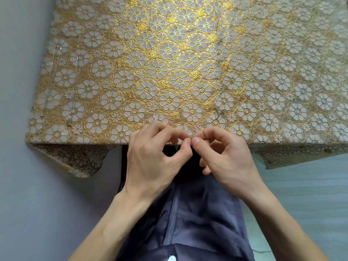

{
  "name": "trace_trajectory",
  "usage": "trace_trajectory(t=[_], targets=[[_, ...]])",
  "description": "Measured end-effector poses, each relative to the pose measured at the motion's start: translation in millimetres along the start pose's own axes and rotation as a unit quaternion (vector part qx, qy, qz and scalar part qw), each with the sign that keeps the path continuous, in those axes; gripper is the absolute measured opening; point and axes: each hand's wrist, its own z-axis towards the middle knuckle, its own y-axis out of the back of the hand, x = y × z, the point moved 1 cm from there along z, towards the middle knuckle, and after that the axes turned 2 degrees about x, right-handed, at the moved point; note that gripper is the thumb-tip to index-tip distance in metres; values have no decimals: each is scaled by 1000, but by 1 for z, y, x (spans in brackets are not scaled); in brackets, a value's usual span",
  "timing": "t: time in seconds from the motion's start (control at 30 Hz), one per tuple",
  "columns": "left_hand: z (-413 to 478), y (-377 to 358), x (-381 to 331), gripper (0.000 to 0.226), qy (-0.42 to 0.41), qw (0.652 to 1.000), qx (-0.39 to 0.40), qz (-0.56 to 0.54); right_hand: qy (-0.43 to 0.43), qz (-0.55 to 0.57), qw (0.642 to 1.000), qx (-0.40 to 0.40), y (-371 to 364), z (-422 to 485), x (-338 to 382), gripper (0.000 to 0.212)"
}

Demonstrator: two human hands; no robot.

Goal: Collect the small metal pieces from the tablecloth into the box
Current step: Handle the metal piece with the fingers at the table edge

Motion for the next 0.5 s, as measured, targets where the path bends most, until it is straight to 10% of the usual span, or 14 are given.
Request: trace_trajectory(t=[0.5], targets=[[0,3,0,12,8,1000,14,-25,76,-111,990,-32,-3,2,-3,4]])
